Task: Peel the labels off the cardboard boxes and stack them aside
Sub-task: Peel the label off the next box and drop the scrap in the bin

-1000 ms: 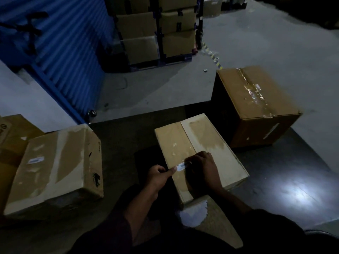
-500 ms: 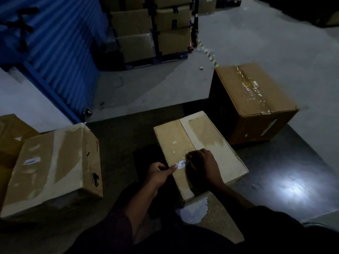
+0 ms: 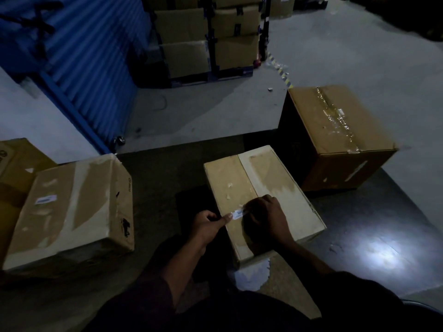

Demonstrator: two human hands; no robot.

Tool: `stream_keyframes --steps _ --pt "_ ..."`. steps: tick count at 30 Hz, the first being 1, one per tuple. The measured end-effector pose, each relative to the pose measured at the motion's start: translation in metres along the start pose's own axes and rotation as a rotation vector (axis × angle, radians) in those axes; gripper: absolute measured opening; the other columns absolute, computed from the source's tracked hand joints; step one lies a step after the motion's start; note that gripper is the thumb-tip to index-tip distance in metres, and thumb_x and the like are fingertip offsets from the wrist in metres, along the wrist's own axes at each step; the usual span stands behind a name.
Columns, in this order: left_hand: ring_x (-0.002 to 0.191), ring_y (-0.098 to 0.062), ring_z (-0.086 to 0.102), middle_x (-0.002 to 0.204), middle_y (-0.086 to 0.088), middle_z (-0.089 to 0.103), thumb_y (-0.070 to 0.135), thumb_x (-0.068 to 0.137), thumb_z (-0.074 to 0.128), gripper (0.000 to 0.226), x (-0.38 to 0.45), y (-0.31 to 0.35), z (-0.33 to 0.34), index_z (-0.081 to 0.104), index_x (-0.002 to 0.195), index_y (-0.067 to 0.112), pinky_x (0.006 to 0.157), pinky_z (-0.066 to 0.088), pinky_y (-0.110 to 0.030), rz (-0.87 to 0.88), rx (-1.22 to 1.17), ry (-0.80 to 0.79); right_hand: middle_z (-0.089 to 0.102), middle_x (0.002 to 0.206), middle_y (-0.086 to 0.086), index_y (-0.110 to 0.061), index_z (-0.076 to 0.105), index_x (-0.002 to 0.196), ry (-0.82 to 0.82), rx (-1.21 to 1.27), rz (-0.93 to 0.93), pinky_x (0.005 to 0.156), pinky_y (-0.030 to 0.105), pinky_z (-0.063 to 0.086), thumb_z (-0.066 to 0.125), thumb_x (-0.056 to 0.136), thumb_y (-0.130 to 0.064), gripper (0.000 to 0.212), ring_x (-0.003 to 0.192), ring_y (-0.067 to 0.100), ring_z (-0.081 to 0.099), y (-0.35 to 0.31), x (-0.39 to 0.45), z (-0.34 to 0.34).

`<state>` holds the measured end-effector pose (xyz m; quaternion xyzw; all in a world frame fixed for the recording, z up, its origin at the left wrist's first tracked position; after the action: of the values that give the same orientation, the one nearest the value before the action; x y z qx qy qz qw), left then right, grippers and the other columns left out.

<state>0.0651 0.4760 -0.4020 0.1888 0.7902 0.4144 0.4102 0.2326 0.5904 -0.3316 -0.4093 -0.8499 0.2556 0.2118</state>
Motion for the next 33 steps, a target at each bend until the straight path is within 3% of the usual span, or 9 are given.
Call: stream_keyframes --steps 4,9,15,20,25,28,33 --pt "0.06 -0.012 0.053 0.072 0.0 0.062 0.046 0.069 0.086 0.042 0.0 -0.002 -0.001 0.06 0.081 0.016 0.055 0.041 -0.023 -0.009 -0.001 0.001 0.057 0.087 0.002 -0.017 0.069 0.088 -0.033 -0.011 0.004 0.068 0.034 0.041 0.067 0.077 -0.024 0.013 0.085 0.023 0.051 0.002 -0.001 0.002" --pt "0.057 -0.011 0.051 0.073 -0.001 0.062 0.048 0.068 0.086 0.044 0.0 -0.003 0.0 0.061 0.085 0.016 0.052 0.038 -0.022 -0.029 -0.01 -0.005 0.059 0.086 0.002 -0.015 0.066 0.087 -0.039 0.039 0.015 0.069 0.026 0.032 0.062 0.082 -0.036 0.021 0.083 0.021 0.051 0.007 0.001 0.003" --pt "0.064 -0.013 0.054 0.081 -0.004 0.064 0.045 0.071 0.085 0.048 -0.002 0.0 0.0 0.063 0.094 0.009 0.054 0.04 -0.023 -0.022 -0.011 -0.002 0.059 0.087 0.005 -0.016 0.071 0.089 -0.036 -0.013 -0.01 0.068 0.033 0.04 0.066 0.08 -0.026 0.015 0.085 0.024 0.052 0.001 -0.002 -0.001" --pt "0.068 -0.012 0.057 0.085 -0.002 0.066 0.045 0.072 0.084 0.047 -0.004 0.002 0.0 0.062 0.096 0.012 0.054 0.04 -0.024 -0.021 -0.018 -0.015 0.057 0.082 0.002 -0.015 0.068 0.082 -0.032 0.065 -0.018 0.067 0.028 0.032 0.048 0.083 -0.055 0.044 0.08 0.018 0.048 0.002 -0.002 0.0" --pt "0.065 -0.012 0.055 0.081 -0.001 0.064 0.043 0.073 0.084 0.038 -0.006 0.004 0.0 0.06 0.086 0.016 0.054 0.04 -0.024 -0.007 -0.028 -0.015 0.061 0.087 -0.001 -0.02 0.069 0.091 -0.016 0.007 -0.005 0.071 0.026 0.034 0.065 0.083 -0.036 0.018 0.086 0.018 0.051 0.009 0.0 0.003" --pt "0.065 -0.012 0.054 0.081 -0.002 0.064 0.043 0.073 0.084 0.039 -0.006 0.004 0.0 0.06 0.087 0.015 0.054 0.041 -0.024 -0.007 -0.026 -0.015 0.06 0.08 0.0 -0.019 0.07 0.083 -0.009 -0.069 -0.045 0.067 0.027 0.033 0.071 0.078 -0.024 0.007 0.079 0.021 0.052 0.004 0.0 0.004" --pt "0.063 -0.012 0.055 0.076 0.0 0.063 0.042 0.074 0.084 0.038 -0.006 0.003 0.0 0.061 0.086 0.015 0.053 0.041 -0.023 -0.01 -0.033 -0.017 0.058 0.08 0.001 -0.019 0.07 0.081 -0.01 -0.043 -0.051 0.066 0.027 0.032 0.071 0.084 -0.032 0.014 0.076 0.018 0.048 0.005 0.0 0.005"
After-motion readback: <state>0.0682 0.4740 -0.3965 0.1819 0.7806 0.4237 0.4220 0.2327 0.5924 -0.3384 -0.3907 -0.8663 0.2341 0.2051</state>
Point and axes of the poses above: each hand's wrist, its own x-axis towards the middle knuckle, its own z-axis out of the palm, y = z × x, the point moved 9 cm from there along x, towards the middle knuckle
